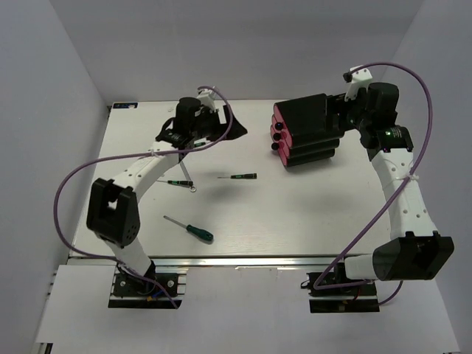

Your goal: Sort the tools into containers

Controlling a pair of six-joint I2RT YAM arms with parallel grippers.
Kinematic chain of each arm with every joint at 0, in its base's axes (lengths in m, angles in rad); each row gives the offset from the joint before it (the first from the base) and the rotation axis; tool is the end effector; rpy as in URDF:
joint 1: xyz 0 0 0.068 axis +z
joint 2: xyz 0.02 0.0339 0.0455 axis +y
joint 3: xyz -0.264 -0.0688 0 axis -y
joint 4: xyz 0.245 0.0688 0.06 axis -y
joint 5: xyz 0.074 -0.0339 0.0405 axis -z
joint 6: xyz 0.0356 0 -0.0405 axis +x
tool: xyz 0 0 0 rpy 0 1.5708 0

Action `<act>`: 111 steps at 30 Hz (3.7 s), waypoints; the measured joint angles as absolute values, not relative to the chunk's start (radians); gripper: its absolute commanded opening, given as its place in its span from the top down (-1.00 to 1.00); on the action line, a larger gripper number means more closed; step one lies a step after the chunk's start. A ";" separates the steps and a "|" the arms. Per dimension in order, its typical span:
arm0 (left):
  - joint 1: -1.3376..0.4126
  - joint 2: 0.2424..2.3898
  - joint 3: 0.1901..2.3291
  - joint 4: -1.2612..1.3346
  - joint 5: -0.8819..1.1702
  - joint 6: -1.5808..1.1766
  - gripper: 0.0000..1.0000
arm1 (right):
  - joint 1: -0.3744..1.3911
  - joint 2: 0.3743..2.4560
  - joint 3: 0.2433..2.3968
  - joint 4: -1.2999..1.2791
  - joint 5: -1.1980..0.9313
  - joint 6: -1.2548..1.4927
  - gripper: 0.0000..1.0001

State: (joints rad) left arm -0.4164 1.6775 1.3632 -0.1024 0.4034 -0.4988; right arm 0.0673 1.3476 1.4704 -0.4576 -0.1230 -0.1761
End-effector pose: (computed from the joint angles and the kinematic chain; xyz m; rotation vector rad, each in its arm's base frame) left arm 0.3577 -0.1735 0.3141 0.1902 2.0816 -0.9760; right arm 0.2997 0.0246 0.4246 -0.3134 1.8772 0.0434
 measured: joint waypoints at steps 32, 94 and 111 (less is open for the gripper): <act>-0.542 2.289 1.980 0.010 0.390 -0.634 -0.38 | -0.097 1.654 1.728 -0.583 -0.445 -0.183 -0.13; -0.546 2.290 1.824 0.193 0.453 -0.760 0.52 | -0.204 1.979 1.762 -0.400 -0.605 -0.003 -0.24; -0.485 2.002 1.466 0.125 0.422 -0.643 -0.43 | -0.204 1.979 1.761 -0.390 -0.587 -0.017 -0.53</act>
